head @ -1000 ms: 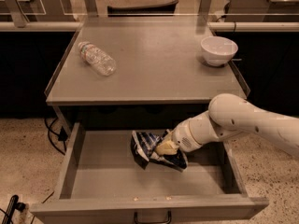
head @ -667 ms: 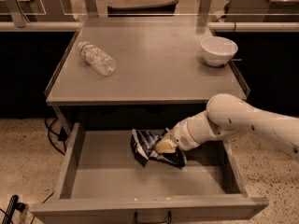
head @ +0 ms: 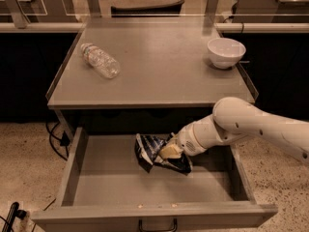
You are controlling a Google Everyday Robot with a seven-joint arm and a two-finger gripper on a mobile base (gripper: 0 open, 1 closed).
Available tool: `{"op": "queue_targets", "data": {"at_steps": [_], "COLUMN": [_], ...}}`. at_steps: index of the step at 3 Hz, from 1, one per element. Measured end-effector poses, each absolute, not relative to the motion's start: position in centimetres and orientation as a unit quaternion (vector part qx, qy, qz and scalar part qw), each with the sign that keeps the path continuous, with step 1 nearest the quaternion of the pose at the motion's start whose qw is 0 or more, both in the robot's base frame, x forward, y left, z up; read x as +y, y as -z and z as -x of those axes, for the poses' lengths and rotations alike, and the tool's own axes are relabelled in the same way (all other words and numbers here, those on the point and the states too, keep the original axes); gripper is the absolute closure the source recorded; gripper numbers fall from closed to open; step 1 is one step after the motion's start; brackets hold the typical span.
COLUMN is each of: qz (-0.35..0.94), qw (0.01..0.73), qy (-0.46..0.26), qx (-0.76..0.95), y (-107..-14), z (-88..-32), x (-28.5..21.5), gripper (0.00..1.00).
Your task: Place blue chip bag into top drawer
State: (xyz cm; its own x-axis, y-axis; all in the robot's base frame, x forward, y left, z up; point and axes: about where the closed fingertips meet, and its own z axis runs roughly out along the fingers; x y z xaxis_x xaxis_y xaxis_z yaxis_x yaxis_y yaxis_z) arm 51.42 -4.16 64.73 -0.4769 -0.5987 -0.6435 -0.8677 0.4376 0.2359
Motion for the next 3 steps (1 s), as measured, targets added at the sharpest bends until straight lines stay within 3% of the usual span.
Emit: {"op": "queue_targets", "data": {"at_steps": [2,3], "qz": [0.451,0.451], "qw": [0.241,0.241], "qy": [-0.279,-0.279], "qx": [0.813,0.813], "y": [-64.73,-64.73], "z": [-51.42,-51.42], "x": [-4.15,-4.15], "gripper": [0.03,0.0]}}
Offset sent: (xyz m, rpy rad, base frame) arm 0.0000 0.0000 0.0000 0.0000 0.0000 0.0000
